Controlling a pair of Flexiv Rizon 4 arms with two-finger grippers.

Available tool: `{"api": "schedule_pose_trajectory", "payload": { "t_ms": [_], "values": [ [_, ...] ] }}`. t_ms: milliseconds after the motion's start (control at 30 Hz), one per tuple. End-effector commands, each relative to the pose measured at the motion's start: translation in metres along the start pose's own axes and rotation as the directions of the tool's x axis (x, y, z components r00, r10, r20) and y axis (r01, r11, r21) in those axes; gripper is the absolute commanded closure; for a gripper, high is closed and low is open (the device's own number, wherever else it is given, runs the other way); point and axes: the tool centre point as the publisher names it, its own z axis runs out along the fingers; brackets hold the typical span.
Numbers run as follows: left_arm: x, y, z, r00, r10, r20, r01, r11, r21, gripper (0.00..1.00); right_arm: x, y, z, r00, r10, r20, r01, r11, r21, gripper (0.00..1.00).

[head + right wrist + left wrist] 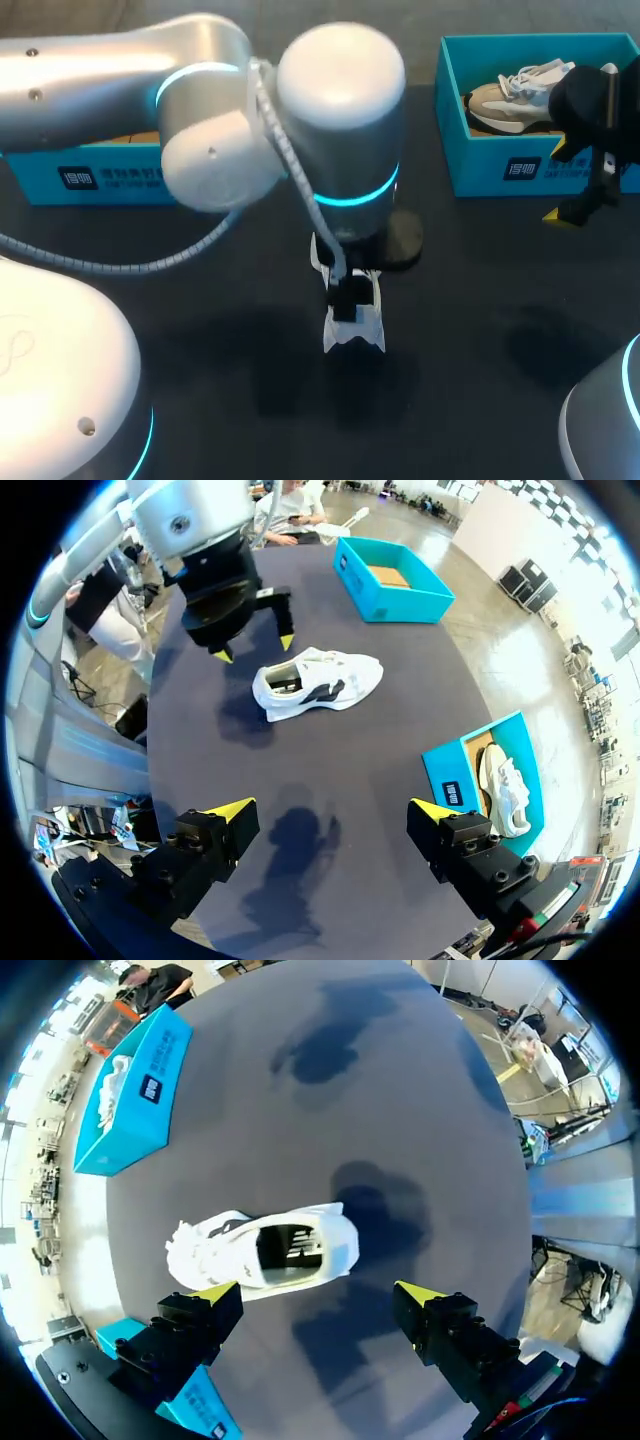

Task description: Take the shoe out of the shoebox, open the shoe tongue, remove and reinsert the insole, then place the shoe into the shoebox

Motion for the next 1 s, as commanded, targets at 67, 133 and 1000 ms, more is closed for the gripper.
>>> {"api": "schedule_pose_trajectory", "payload": {
  "t_ms": [67, 133, 1000],
  "values": [
    [0.011, 0.002, 0.024, 1.0, 0.004, 0.012, -0.005, 0.999, 0.033, 0.0, -0.002, 0.001, 0.001, 1.0, 0.0, -0.003, 0.0, 1.0, 0.003, 0.0],
    [0.013, 0.0, 0.031, 1.0, 0.001, 0.012, -0.002, 0.998, 0.058, 0.0, -0.002, 0.001, 0.001, 1.0, 0.0, -0.003, 0.0, 1.0, 0.003, 0.0],
    [0.014, -0.018, 0.11, 0.996, -0.015, -0.088, 0.022, 0.996, 0.082, 0.0, -0.002, 0.001, 0.001, 1.0, 0.0, -0.003, 0.0, 1.0, 0.003, 0.0]
  ]
}}
